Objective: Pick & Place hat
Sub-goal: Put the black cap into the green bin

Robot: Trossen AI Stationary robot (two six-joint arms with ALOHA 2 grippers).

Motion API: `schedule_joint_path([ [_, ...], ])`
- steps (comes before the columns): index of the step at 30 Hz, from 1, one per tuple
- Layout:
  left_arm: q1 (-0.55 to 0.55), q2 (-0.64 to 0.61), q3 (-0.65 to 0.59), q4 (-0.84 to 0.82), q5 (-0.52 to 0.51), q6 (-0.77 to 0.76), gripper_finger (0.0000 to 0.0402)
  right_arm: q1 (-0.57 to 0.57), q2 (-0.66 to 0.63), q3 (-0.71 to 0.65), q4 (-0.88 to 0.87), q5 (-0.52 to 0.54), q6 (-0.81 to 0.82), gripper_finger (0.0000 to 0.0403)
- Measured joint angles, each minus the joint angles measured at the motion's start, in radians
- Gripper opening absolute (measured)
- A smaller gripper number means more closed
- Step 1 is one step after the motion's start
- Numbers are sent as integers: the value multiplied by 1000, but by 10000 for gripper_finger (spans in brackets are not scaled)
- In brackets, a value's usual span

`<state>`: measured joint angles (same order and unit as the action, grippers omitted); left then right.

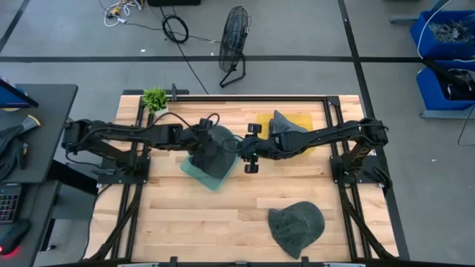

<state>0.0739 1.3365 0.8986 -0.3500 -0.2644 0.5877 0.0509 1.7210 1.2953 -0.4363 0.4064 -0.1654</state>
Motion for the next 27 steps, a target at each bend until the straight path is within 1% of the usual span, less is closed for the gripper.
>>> schedule_joint_path([
  [1, 1, -4, 0, 0, 22, 0, 14, -2, 0, 0, -1, -35, 0, 162],
  [3, 0, -7, 0, -17, 74, -7, 15, -8, 6, 1, 2, -168, 0, 162],
  [5, -5, -1, 0, -17, 88, -30, 16, -13, 22, 2, 12, -291, 5, 162],
  [6, -7, 6, -1, -13, 85, -32, 16, -14, 35, 2, 17, -315, 7, 161],
  [9, -6, 34, -6, -15, 84, -40, 14, -11, 70, 1, 9, -319, 6, 149],
  [11, -5, 57, -6, -8, 84, -61, 13, -11, 90, 1, 12, -321, 6, 129],
  [14, -3, 99, -6, -9, 83, -97, 15, -11, 121, 1, 15, -319, 42, 81],
  [17, -3, 131, -6, 4, 83, -112, 17, -13, 141, 1, 18, -318, 82, 22],
  [18, -3, 139, -6, 8, 83, -116, 17, -14, 148, 1, 17, -318, 88, 11],
  [19, -3, 145, -6, 8, 84, -128, 17, -15, 158, 1, 18, -318, 96, 8],
  [22, -3, 159, -7, 54, 84, -191, 16, -17, 185, 0, 30, -318, 104, 15],
  [25, -3, 158, -7, 124, 82, -275, 20, -17, 215, 0, 63, -317, 101, 5],
  [27, -3, 158, -7, 135, 78, -318, 23, -19, 235, 0, 90, -318, 97, 5],
])
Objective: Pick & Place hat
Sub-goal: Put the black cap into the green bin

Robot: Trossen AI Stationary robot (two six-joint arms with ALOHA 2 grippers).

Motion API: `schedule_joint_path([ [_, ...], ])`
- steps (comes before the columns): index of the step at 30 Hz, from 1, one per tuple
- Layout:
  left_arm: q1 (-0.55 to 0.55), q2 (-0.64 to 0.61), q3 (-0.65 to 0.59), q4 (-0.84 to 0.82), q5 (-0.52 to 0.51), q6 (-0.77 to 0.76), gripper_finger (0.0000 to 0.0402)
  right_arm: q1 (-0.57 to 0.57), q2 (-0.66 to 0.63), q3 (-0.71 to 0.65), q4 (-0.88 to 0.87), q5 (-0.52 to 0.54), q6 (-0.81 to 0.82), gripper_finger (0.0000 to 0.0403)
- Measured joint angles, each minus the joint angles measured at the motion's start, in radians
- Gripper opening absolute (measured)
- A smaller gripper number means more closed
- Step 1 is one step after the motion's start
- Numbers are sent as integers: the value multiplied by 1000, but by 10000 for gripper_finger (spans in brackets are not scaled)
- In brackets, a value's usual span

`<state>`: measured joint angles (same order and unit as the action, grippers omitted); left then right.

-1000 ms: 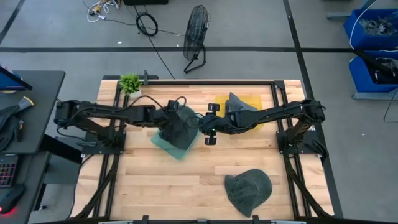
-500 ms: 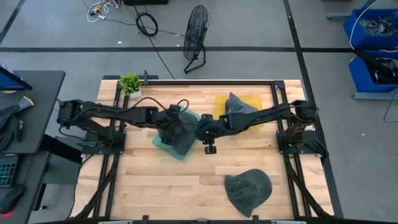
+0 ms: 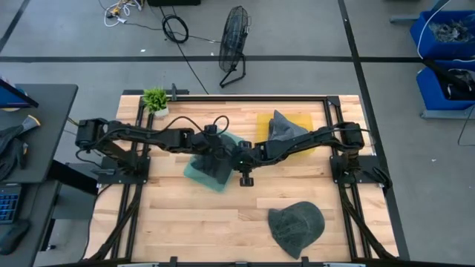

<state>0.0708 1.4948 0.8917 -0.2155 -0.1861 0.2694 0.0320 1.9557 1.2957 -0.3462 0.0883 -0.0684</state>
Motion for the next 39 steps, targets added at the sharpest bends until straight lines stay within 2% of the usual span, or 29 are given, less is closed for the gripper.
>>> schedule_joint_path([
  [10, 1, 82, 4, -39, -15, -102, 36, -2, 16, -1, 13, -3, -22, 5],
  [17, 0, 109, 3, -26, -59, -123, 101, -2, 16, -1, 34, -4, -45, 3],
  [24, -10, 31, 0, -79, -46, -152, 151, -3, -63, 0, -21, 8, -9, 3],
  [31, -10, -100, 0, -162, -54, -155, 162, 0, -207, 1, -239, 4, 86, 4],
  [39, -10, -219, 0, -188, -58, -154, 159, 65, -325, 1, -613, -68, 408, 55],
])
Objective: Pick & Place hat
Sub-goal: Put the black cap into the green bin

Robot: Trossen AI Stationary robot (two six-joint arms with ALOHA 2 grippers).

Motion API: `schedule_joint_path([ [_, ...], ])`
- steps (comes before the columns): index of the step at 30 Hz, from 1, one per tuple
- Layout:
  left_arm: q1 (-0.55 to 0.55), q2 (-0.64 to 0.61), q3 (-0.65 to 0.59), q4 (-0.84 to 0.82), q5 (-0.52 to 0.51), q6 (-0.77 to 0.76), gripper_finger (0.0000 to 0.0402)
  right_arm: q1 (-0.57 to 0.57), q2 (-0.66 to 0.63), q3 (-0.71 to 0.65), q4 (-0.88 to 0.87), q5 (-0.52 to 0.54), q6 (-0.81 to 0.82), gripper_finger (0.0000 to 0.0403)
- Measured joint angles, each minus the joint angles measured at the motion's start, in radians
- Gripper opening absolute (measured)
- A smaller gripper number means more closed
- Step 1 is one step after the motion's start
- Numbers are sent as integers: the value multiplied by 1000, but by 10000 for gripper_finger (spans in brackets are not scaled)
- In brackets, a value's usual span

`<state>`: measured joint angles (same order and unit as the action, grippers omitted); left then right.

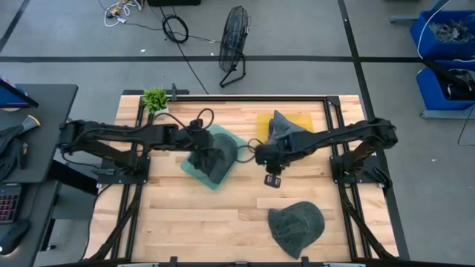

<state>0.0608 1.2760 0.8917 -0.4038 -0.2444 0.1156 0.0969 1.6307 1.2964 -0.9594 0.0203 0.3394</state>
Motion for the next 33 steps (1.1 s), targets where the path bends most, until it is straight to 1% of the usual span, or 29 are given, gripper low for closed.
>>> schedule_joint_path([
  [3, 1, -17, 0, 25, -2, 0, 158, 46, 0, 0, -70, -6, 127, 84],
  [6, 4, -24, 0, 56, -2, 0, 158, 97, 10, 0, -108, -39, 276, 113],
  [12, 4, -23, 0, 90, -8, 31, 158, 209, 22, -1, -96, -157, 560, 157],
  [14, 4, -23, 0, 103, -7, 26, 158, 248, 25, -1, -99, -171, 657, 166],
  [17, 4, -23, 0, 105, -14, 27, 158, 303, 35, -1, -112, -172, 804, 173],
  [20, 4, -22, 0, 100, -54, 24, 158, 348, 56, -2, -117, -190, 935, 174],
  [22, 4, -22, 0, 90, -73, 13, 158, 378, 72, -4, -108, -221, 989, 174],
  [25, 4, -22, 0, 90, -101, 8, 155, 423, 100, -25, -65, -265, 1026, 173],
  [30, 4, -22, 0, 92, -169, 8, 150, 460, 129, -123, 61, -339, 1187, 171],
  [33, 4, -22, 0, 105, -190, 12, 149, 464, 131, -187, 97, -335, 1225, 168],
])
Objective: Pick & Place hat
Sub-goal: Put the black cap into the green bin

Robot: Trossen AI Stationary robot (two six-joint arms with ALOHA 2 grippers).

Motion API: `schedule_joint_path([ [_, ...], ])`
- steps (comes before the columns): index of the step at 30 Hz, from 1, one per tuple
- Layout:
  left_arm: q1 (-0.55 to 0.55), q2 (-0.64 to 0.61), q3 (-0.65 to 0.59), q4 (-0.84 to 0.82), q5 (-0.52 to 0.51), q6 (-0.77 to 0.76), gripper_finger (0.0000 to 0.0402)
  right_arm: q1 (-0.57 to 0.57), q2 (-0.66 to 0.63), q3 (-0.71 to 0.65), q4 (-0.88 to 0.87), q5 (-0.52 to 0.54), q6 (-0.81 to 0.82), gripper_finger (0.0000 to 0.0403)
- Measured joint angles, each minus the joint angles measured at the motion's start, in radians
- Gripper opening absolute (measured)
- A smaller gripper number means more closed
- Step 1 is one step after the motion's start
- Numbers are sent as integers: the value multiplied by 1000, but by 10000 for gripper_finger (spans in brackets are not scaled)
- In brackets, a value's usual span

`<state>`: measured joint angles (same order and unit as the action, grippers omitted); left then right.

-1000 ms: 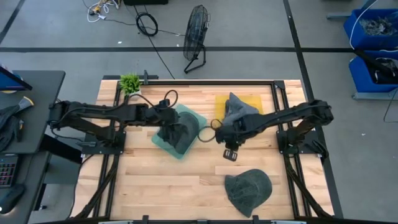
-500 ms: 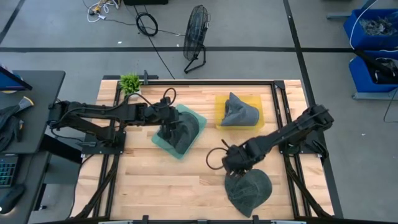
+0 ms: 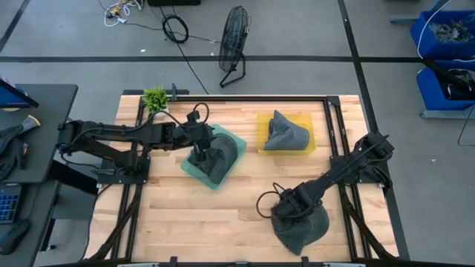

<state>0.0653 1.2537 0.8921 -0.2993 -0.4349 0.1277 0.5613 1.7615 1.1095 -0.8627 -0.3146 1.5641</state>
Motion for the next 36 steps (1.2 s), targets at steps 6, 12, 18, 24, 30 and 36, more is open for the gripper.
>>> schedule_joint_path([
  [6, 5, 0, 0, 38, -1, 77, 149, -10, -1, -44, 20, 36, -45, 104],
  [12, 5, 0, 0, 81, -1, 102, 149, -41, -1, -45, 64, 33, -138, 13],
  [18, 5, 0, 0, 79, -1, 120, 149, -82, -22, -19, 45, 48, -250, 6],
  [24, 5, 0, 0, 76, -1, 119, 149, -100, -23, 42, -26, 67, -308, 37],
  [30, 5, 0, 0, 73, -1, 119, 149, -100, -23, 71, -48, 67, -379, 77],
  [36, 5, 0, 0, 68, -1, 113, 149, -101, -23, 71, -124, 89, -369, 114],
])
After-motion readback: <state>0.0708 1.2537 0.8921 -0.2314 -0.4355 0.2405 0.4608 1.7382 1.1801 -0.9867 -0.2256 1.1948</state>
